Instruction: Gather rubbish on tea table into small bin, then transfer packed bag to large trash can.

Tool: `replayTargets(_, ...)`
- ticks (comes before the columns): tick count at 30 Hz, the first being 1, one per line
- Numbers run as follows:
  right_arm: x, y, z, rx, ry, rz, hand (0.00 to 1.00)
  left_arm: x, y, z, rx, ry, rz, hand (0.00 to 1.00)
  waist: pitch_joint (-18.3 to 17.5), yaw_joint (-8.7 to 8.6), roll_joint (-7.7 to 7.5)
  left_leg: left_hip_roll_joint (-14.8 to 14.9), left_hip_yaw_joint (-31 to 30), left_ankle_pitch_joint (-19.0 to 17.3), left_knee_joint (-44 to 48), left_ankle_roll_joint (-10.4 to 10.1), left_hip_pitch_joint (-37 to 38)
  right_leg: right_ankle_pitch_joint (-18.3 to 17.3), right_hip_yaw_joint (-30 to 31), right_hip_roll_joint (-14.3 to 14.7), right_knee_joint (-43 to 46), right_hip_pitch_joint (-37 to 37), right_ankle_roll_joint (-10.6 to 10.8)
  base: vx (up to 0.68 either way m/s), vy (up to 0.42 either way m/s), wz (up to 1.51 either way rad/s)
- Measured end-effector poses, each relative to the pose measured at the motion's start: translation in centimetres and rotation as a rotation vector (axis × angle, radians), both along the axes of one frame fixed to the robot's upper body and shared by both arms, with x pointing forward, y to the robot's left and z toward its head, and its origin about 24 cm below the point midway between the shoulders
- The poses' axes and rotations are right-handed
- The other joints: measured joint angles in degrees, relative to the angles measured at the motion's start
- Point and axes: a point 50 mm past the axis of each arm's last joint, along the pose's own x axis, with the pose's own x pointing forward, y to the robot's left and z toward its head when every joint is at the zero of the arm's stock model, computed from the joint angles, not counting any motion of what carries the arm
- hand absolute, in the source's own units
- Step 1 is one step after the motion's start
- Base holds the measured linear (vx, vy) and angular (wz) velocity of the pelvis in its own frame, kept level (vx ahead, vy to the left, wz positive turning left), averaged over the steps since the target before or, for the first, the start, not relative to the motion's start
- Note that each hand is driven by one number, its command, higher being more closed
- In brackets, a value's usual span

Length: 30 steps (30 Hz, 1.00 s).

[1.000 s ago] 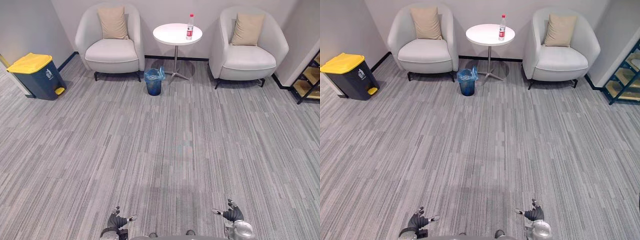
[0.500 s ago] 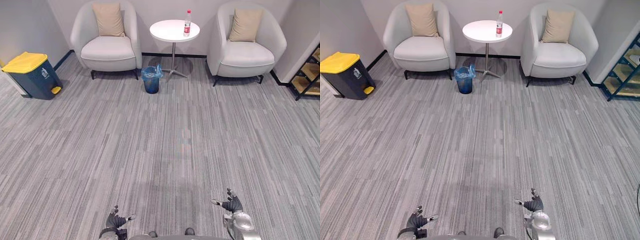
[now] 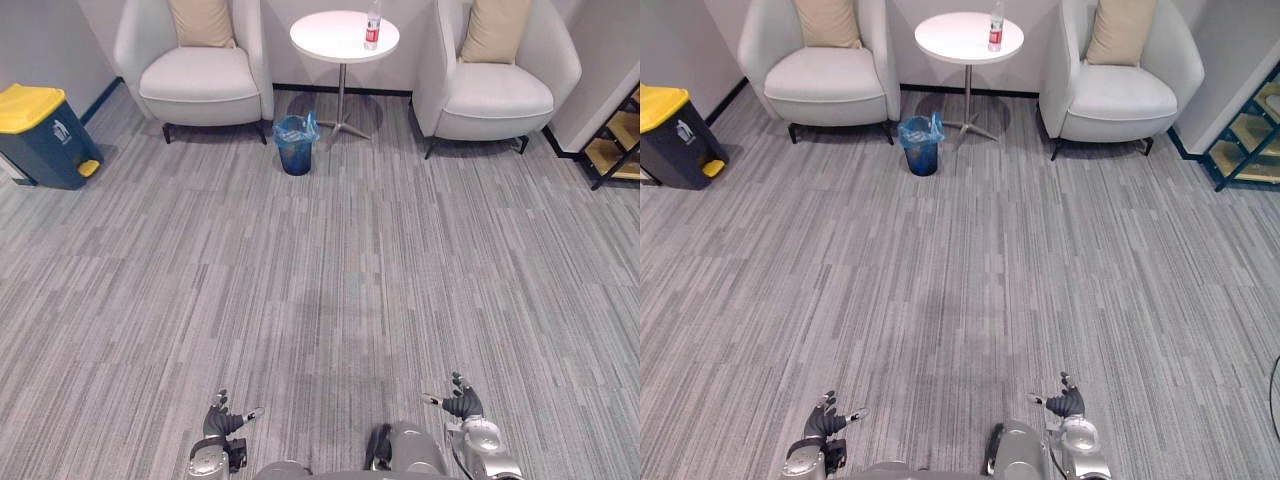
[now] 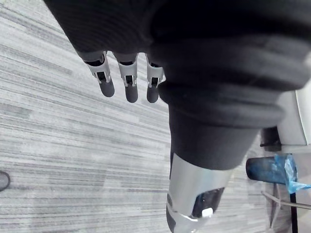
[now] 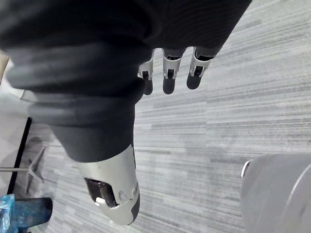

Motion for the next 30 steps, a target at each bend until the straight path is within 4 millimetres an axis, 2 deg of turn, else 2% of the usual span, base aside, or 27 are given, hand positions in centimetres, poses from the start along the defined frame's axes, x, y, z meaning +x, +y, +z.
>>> replayTargets(1,0.0,0.0,0.0,0.0,-0.002,0.0,0.0,-0.1,-0.2,-0.1,-0.007,-0.001,0.002,0.0,-0.3,0.09,0.77,1.3,-0.1,0.0,1.5,-0.2,-0.7,-0.6,-0.6,0.8,0.2,0.2,-0.1,0.52,-0.38,0.22)
replayTargets(2,0.6,0.2,0.2,0.004,-0.017,0.004,0.0,0.0,-0.7,-0.1,-0.02,-0.004,0.004,0.0,-0.5,-0.07,1.64,3.6,-1.2,0.0,11.4,-0.3,-5.9,-2.0,-1.6,2.9,-2.3,1.5,-1.3,0.4,-0.331,0.04)
replayTargets(3,0.9,0.2,0.3,0.007,-0.026,0.003,0.0,0.0,-1.0,-0.2,-0.028,-0.005,0.005,0.0,-0.3,0.09,2.13,4.8,-1.5,0.5,17.3,-1.1,-8.7,-2.1,-1.7,3.9,-3.9,2.5,-1.7,0.5,-0.396,-0.05)
replayTargets(4,1.2,0.2,0.5,0.008,-0.035,0.008,0.0,-0.1,-1.5,-0.3,-0.044,-0.003,0.009,0.0,0.2,0.49,3.19,7.6,-1.7,3.3,29.3,-2.1,-13.5,-2.2,-1.8,6.3,-7.2,5.7,-2.3,0.35,-0.248,-0.13)
replayTargets(5,1.3,0.3,0.5,0.008,-0.035,0.017,0.0,-0.2,-1.7,-0.4,-0.051,0.0,0.009,0.0,0.7,0.61,3.61,9.4,-2.2,3.3,35.7,-2.1,-15.9,-2.3,-1.7,7.6,-9.1,8.1,-2.9,0.44,-0.278,-0.19)
replayTargets(6,1.4,0.6,0.5,0.013,-0.036,0.031,0.0,-0.5,-1.7,-0.5,-0.053,0.009,0.011,0.0,1.1,0.72,3.52,11.4,-2.0,2.9,44.5,-2.1,-18.4,-2.7,-1.4,9.1,-11.8,12.8,-3.6,0.43,-0.237,-0.15)
replayTargets(7,1.6,0.9,0.5,0.015,-0.039,0.04,0.0,-0.7,-1.6,-0.5,-0.051,0.014,0.013,0.0,1.8,0.88,2.74,11.8,-1.4,2.5,49.3,-1.3,-20.5,-3.2,-0.6,9.8,-14.1,17.0,-4.3,0.41,-0.214,-0.21)
replayTargets(8,1.7,0.9,0.6,0.018,-0.044,0.037,0.0,-0.6,-1.6,-0.5,-0.05,0.012,0.012,0.0,1.9,1.14,2.4,11.7,-1.3,2.3,50.3,-1.1,-21.7,-3.3,-0.1,10.0,-15.1,18.6,-4.4,0.37,-0.166,-0.34)
replayTargets(9,2.1,0.7,0.8,0.016,-0.057,0.032,0.0,-0.2,-1.7,-0.4,-0.051,0.002,0.01,0.0,2.1,2.05,1.96,10.8,-0.7,2.1,50.0,-0.8,-24.9,-3.3,1.2,10.0,-16.8,20.6,-4.5,0.33,-0.105,-0.53)
replayTargets(11,2.8,0.5,1.2,0.013,-0.079,0.017,0.0,0.3,-1.7,-0.1,-0.052,-0.016,0.007,0.0,2.6,2.76,1.67,9.5,-0.2,1.5,45.9,0.2,-29.9,-3.3,3.0,10.0,-18.6,22.3,-4.4,0.37,-0.007,-0.54)
replayTargets(12,3.2,0.4,1.4,0.017,-0.093,-0.01,0.0,0.7,-1.8,0.0,-0.053,-0.025,0.005,0.0,3.0,3.69,1.42,7.6,-0.2,1.5,40.1,0.3,-32.2,-3.3,4.0,9.4,-19.8,23.6,-4.4,0.32,0.091,-0.39)
replayTargets(14,3.2,0.2,1.5,0.024,-0.1,-0.036,0.0,1.3,-2.0,0.2,-0.055,-0.04,0.001,0.0,3.9,3.85,0.47,2.8,-1.5,2.5,26.5,-0.2,-33.7,-4.5,4.7,7.4,-21.0,25.8,-2.6,0.3,0.139,-0.21)
replayTargets(15,3.1,0.0,1.4,0.023,-0.098,-0.045,0.0,1.3,-2.1,0.2,-0.059,-0.042,0.001,0.0,3.9,3.89,0.56,0.5,-2.7,6.3,15.1,-0.3,-33.4,-5.7,4.9,6.8,-21.1,26.7,-1.5,0.43,0.254,-0.14)
replayTargets(16,2.9,-0.3,1.4,0.023,-0.096,-0.061,0.0,1.3,-2.3,0.2,-0.065,-0.041,0.003,0.0,3.7,4.06,1.83,-0.2,-3.9,10.8,6.2,0.2,-33.2,-7.1,5.4,7.2,-21.2,27.8,0.1,0.45,0.28,-0.25)
replayTargets(17,2.8,-0.3,1.3,0.025,-0.09,-0.064,0.0,1.2,-2.3,0.1,-0.064,-0.039,0.004,0.0,3.7,4.74,2.42,-0.2,-4.4,15.2,5.5,0.7,-32.4,-7.7,6.0,7.2,-21.1,28.3,0.7,0.41,0.256,-0.4)
replayTargets(18,2.6,0.2,1.0,0.036,-0.076,-0.059,0.0,1.0,-2.0,0.1,-0.057,-0.036,0.01,0.0,3.5,5.86,1.44,-1.3,-4.2,19.5,5.6,3.1,-31.9,-9.3,7.2,6.2,-20.8,28.9,2.0,0.32,0.188,-0.29)
replayTargets(19,2.7,0.5,1.0,0.041,-0.076,-0.049,0.0,1.2,-1.7,0.3,-0.049,-0.043,0.012,0.0,3.5,6.03,0.44,-2.2,-4.2,19.4,6.9,3.6,-32.4,-10.2,7.6,5.2,-20.5,29.0,2.6,0.43,0.201,-0.09)
replayTargets(20,2.8,1.0,0.9,0.051,-0.077,-0.04,0.0,1.6,-1.3,0.5,-0.043,-0.055,0.016,0.0,3.5,6.37,-1.1,-3.7,-4.0,17.0,10.8,5.9,-33.9,-12.1,7.4,3.6,-18.4,29.0,3.3,0.45,0.156,0.06)
replayTargets(21,2.7,1.3,0.8,0.058,-0.069,-0.039,0.0,1.8,-1.2,0.6,-0.041,-0.061,0.023,0.0,3.7,6.88,-1.98,-4.3,-3.1,13.7,13.9,6.6,-34.1,-13.5,8.4,2.3,-13.7,27.8,4.8,0.45,0.149,0.01)
replayTargets(22,2.8,1.4,0.7,0.062,-0.067,-0.037,0.0,1.7,-1.2,0.5,-0.041,-0.058,0.025,0.0,3.7,6.95,-1.96,-4.4,-2.8,12.2,15.2,6.9,-33.6,-13.9,9.0,1.7,-9.7,26.7,5.4,0.44,0.169,-0.18)
replayTargets(23,3.0,1.8,0.6,0.07,-0.06,-0.025,0.0,1.2,-0.9,0.4,-0.034,-0.042,0.028,0.0,3.6,6.87,-2.11,-4.6,-2.0,10.0,15.6,7.3,-31.1,-14.0,10.2,0.2,0.2,23.9,7.5,0.45,0.202,-0.21)
replayTargets(25,2.9,2.3,0.4,0.074,-0.051,-0.008,0.0,0.5,-0.4,0.2,-0.018,-0.021,0.023,0.0,3.5,6.64,-2.4,-6.0,-1.5,6.5,14.4,8.8,-25.0,-11.4,11.0,-3.2,19.6,17.6,12.7,0.51,0.195,-0.16)
replayTargets(26,2.8,2.4,0.4,0.075,-0.049,-0.005,0.0,0.4,-0.2,0.2,-0.013,-0.018,0.021,0.0,3.5,6.48,-2.45,-6.4,-1.5,5.9,13.7,9.4,-23.0,-11.7,10.6,-4.0,24.1,16.1,12.0,0.48,0.123,0.0)
replayTargets(27,2.6,2.4,0.3,0.076,-0.043,-0.005,0.0,0.4,0.1,0.2,-0.004,-0.016,0.02,0.0,3.4,5.92,-2.29,-6.6,-1.5,5.1,12.0,10.0,-19.3,-12.8,8.5,-5.2,29.2,13.5,9.8,0.49,0.091,0.09)
replayTargets(28,2.5,2.5,0.2,0.075,-0.038,0.002,0.0,0.3,0.2,0.3,0.0,-0.017,0.021,0.0,3.4,5.25,-2.25,-6.5,-1.5,5.0,10.1,9.7,-16.0,-14.2,5.6,-5.5,30.2,11.0,7.5,0.48,0.071,0.14)
replayTargets(30,2.6,2.5,0.3,0.071,-0.038,0.009,0.0,0.4,0.6,0.4,0.011,-0.019,0.02,0.0,3.4,4.5,-2.2,-6.1,-1.7,4.7,7.4,9.6,-12.2,-15.7,1.9,-5.0,25.7,6.9,5.2,0.48,0.005,0.08)
